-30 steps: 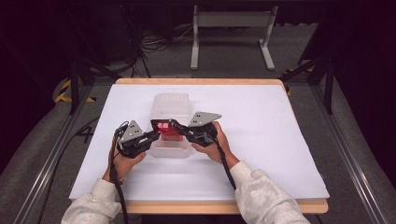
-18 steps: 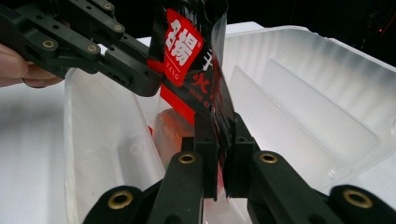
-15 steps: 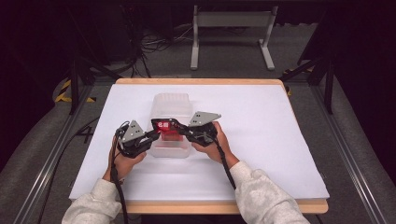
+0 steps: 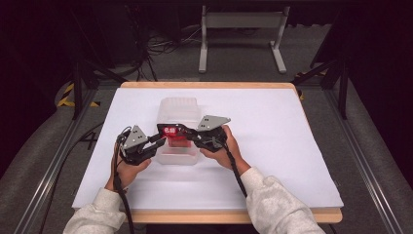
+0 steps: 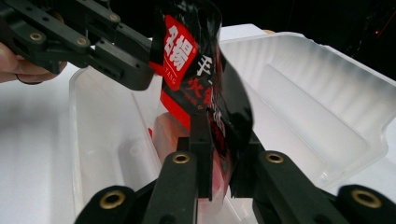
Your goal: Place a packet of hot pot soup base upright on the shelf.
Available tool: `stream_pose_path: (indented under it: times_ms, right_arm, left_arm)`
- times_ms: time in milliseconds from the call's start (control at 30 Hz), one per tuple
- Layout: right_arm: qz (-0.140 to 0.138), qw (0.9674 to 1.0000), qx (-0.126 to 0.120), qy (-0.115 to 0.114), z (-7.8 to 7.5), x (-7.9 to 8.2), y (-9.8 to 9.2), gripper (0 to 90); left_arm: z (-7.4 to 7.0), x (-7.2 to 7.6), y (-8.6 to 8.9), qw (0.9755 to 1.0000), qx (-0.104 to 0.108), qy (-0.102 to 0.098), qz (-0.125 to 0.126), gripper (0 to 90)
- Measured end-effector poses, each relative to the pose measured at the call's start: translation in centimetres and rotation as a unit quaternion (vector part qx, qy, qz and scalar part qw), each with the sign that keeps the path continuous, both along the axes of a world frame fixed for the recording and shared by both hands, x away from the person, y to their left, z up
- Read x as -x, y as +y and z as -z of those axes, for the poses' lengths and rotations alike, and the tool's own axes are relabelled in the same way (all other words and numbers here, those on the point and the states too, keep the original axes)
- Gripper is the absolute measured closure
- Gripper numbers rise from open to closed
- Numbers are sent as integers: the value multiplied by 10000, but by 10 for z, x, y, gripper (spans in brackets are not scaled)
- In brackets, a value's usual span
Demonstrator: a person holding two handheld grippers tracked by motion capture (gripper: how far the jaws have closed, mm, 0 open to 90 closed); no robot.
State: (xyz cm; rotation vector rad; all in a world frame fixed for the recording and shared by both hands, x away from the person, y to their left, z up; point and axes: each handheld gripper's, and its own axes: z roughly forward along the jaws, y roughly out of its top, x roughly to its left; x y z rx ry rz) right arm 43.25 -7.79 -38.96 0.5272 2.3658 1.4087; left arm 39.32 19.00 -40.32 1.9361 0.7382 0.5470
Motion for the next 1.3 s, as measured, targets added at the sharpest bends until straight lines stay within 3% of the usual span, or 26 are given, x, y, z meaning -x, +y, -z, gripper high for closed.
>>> stream_pose_path:
  times_ms: [200,367,833,1300]
  right_arm:
    - [120,9999,75,-64,-7,-1,-3,750]
    - [342,9990,267,-146,-15,-4,-9,680]
    - [529,9961,580,-392,-31,-2,-24,632]
    - [691,9925,866,-511,-42,4,-45,567]
  left_arm:
    - [-5,3,3,9998,60,-134,-152,697]
    - [-10,9,4,9993,95,-201,-297,591]
    - [-15,21,6,9976,148,-280,-623,346]
    - [-20,37,-6,9978,89,-413,-515,246]
